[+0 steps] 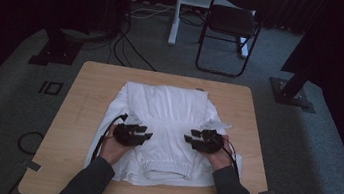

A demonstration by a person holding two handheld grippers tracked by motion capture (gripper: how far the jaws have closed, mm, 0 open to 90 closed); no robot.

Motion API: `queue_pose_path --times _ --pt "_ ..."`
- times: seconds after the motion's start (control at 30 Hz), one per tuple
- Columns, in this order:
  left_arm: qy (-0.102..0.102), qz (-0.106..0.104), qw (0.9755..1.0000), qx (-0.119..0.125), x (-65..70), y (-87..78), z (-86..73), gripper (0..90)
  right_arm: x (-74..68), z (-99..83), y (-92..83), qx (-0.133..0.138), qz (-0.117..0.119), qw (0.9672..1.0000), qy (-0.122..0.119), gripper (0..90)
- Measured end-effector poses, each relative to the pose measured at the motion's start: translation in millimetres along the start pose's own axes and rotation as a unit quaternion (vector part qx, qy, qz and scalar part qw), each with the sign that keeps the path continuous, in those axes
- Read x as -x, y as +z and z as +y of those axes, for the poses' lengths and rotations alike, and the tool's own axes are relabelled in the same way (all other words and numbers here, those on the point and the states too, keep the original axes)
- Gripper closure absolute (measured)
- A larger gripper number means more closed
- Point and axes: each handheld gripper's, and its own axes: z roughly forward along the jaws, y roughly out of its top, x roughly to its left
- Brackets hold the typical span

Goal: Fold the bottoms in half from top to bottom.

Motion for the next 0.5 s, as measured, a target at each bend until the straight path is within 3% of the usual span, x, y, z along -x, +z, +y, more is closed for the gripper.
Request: queue_pose_path --times 0.07,0.13,0.23,0.3,0.4,0.5 --pt "-0.011 0.017 0.9997 0.016 -13.4 4.5 10.1 57.3 17.1 9.5 5.5 0.009 -0.020 0.9994 0.027 55.6" --pt "-0.017 0.030 0.9992 0.019 -23.2 11.4 14.8 57.1 28.9 15.0 13.8 0.008 -0.034 0.9987 0.036 54.9" --pt "-0.026 0.048 0.9985 0.003 -37.3 28.4 14.5 57.1 48.5 17.8 34.6 0.003 -0.056 0.9964 0.063 55.1" --pt "-0.034 0.055 0.9978 -0.015 -44.1 40.3 7.9 57.1 58.1 13.5 50.1 -0.016 -0.074 0.9941 0.078 55.8" --pt "-0.051 0.048 0.9972 -0.028 -50.5 50.2 -6.8 57.4 62.8 4.8 62.0 -0.044 -0.089 0.9913 0.087 56.0" --pt "-0.071 0.037 0.9968 -0.008 -52.9 48.2 -17.6 58.0 61.6 -4.2 61.0 -0.031 -0.092 0.9916 0.086 56.3"
